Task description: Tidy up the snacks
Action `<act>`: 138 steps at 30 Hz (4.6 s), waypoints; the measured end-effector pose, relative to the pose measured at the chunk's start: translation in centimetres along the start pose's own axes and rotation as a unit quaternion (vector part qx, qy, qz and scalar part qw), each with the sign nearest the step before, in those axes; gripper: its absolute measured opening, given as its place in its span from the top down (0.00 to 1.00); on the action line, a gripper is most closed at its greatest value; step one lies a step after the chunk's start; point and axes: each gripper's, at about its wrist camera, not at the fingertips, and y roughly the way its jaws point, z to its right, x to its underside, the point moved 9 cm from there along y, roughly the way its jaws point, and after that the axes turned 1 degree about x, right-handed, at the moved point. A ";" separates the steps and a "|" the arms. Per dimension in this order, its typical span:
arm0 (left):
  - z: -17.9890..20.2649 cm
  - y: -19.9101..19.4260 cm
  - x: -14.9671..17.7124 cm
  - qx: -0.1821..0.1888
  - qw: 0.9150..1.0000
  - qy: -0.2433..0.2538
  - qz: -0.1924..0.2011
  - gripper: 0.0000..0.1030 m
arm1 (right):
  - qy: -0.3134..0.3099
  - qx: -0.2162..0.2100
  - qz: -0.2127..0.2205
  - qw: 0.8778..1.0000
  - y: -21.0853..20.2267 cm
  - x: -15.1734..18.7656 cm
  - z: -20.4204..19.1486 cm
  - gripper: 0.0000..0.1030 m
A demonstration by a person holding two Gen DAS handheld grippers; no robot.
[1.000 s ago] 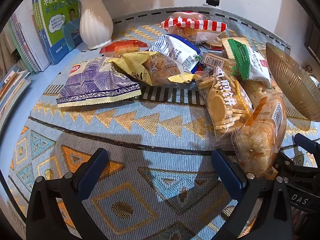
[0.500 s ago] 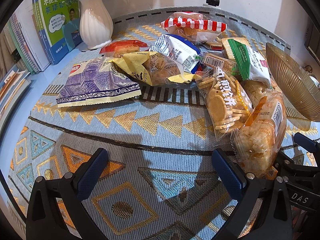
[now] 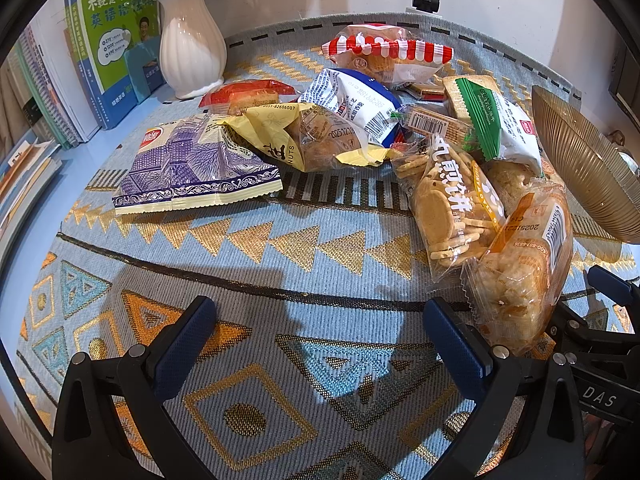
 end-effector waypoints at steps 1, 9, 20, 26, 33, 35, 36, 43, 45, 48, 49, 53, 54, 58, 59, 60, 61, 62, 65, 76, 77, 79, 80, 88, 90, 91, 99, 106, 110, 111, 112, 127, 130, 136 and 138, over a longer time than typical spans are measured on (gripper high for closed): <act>0.0 0.0 0.0 0.000 1.000 0.000 0.000 0.00 | 0.000 0.000 0.000 1.000 0.0 0.0 0.0 0.00; 0.0 0.0 0.0 0.000 1.000 0.000 0.000 0.00 | 0.000 0.000 0.000 1.000 -0.1 0.1 0.0 0.00; 0.0 0.0 0.0 0.000 1.000 0.000 0.000 0.00 | 0.000 0.000 0.000 1.000 0.0 0.0 0.0 0.00; 0.0 0.0 0.0 0.000 1.000 0.000 0.000 0.00 | 0.000 0.000 0.000 1.000 0.0 0.0 0.0 0.00; 0.0 0.0 0.0 0.000 1.000 0.000 0.000 0.00 | 0.000 0.000 0.000 1.000 -0.1 0.1 -0.1 0.00; 0.0 0.0 0.0 0.000 1.000 0.000 0.000 0.00 | 0.000 0.000 0.000 1.000 0.0 0.1 -0.1 0.00; 0.0 0.0 0.0 0.000 1.000 0.000 0.000 0.00 | 0.000 0.000 0.000 1.000 -0.1 0.1 -0.1 0.00; -0.2 -0.2 0.3 0.005 1.000 0.002 0.000 0.00 | -0.002 -0.015 0.004 1.000 -0.9 0.5 -0.2 0.00; -0.9 -0.6 0.7 0.001 1.000 -0.005 -0.008 0.00 | -0.002 -0.034 0.007 0.999 -1.2 0.8 -0.4 0.00; -2.9 -1.3 1.0 0.005 1.000 -0.027 -0.014 0.00 | 0.002 -0.064 0.014 0.998 -2.2 1.3 -0.5 0.00; -3.6 -1.6 0.9 -0.001 0.999 -0.033 -0.014 0.00 | 0.004 -0.074 0.011 0.997 -2.3 1.5 -0.5 0.00; -7.3 -2.8 -0.8 -0.039 0.998 -0.053 0.008 0.00 | 0.037 -0.128 0.023 0.991 -3.7 1.4 -0.3 0.00; -8.0 -2.9 -1.4 -0.039 0.997 -0.058 0.010 0.00 | 0.048 -0.138 0.022 0.989 -4.1 1.3 0.0 0.00; -9.2 -2.4 -3.8 -0.020 0.998 -0.064 0.010 0.00 | 0.056 -0.184 0.057 0.980 -6.5 0.1 -0.6 0.00; -9.3 -2.2 -4.6 -0.015 0.998 -0.066 0.013 0.00 | 0.046 -0.195 0.065 0.978 -7.1 -0.1 -1.3 0.00; -9.4 -2.0 -5.2 -0.009 0.997 -0.069 0.017 0.00 | 0.032 -0.200 0.074 0.976 -7.5 -0.2 -2.2 0.00; -9.4 -1.8 -5.7 -0.001 0.997 -0.071 0.019 0.00 | 0.018 -0.202 0.078 0.976 -7.6 -0.5 -3.1 0.00; -9.3 -1.3 -6.3 0.007 0.997 -0.072 0.019 0.00 | 0.007 -0.204 0.077 0.976 -7.6 -0.7 -3.9 0.00; -9.2 0.1 -7.2 0.002 0.998 -0.067 0.009 0.00 | -0.021 -0.193 0.062 0.979 -6.6 -0.9 -5.9 0.00; -9.2 4.8 -7.1 -0.027 0.997 -0.066 0.008 0.00 | -0.004 -0.188 0.016 0.982 -1.9 -0.4 -6.4 0.00; -9.2 4.7 -7.2 -0.027 0.997 -0.066 0.010 0.00 | -0.002 -0.190 0.015 0.982 -1.8 -0.4 -6.4 0.00; -9.2 4.9 -7.2 -0.025 0.997 -0.068 0.010 0.00 | -0.004 -0.188 0.018 0.982 -1.8 -0.4 -6.6 0.00; -9.2 4.9 -7.2 -0.026 0.997 -0.067 0.010 0.00 | -0.007 -0.185 0.018 0.983 -1.8 -0.4 -6.7 0.00; -9.1 5.0 -7.2 -0.026 0.997 -0.067 0.010 0.00 | -0.009 -0.181 0.017 0.983 -1.8 -0.6 -6.7 0.00; -9.1 5.0 -7.2 -0.026 0.997 -0.067 0.010 0.00 | -0.010 -0.181 0.018 0.983 -1.9 -0.6 -6.7 0.00; -9.1 5.0 -7.2 -0.026 0.997 -0.067 0.010 0.00 | -0.011 -0.180 0.019 0.983 -1.9 -0.5 -6.6 0.00; -8.8 3.8 -7.5 0.037 0.995 -0.080 0.045 0.37 | -0.022 -0.226 0.039 0.973 -3.0 -0.3 -7.4 0.12; -8.7 3.7 -7.8 0.036 0.995 -0.082 0.051 0.39 | -0.033 -0.235 0.074 0.968 -4.5 -0.3 -7.5 0.26; -9.4 2.9 -7.6 0.041 0.992 -0.099 0.064 0.39 | -0.015 -0.242 0.092 0.966 -5.2 -0.3 -6.9 0.26; -9.6 2.7 -7.6 0.045 0.991 -0.104 0.071 0.40 | -0.013 -0.245 0.098 0.964 -5.6 -0.3 -6.7 0.26; -9.8 2.4 -7.6 0.049 0.990 -0.107 0.077 0.40 | -0.012 -0.247 0.103 0.963 -5.8 -0.4 -6.6 0.26; -8.9 -5.6 -8.9 0.084 0.977 -0.112 0.163 0.43 | 0.043 -0.273 0.152 0.949 -11.1 -1.7 -3.5 0.26; -6.4 -7.3 -10.5 0.102 0.975 -0.100 0.168 0.43 | 0.039 -0.273 0.169 0.946 -13.4 -3.4 -2.4 0.26; 1.5 -9.1 -14.0 0.158 0.970 -0.063 0.173 0.43 | 0.038 -0.228 0.194 0.953 -15.6 -7.9 2.1 0.26; 5.1 -9.1 -15.1 0.176 0.968 -0.047 0.172 0.43 | 0.050 -0.219 0.189 0.956 -15.1 -9.1 4.4 0.26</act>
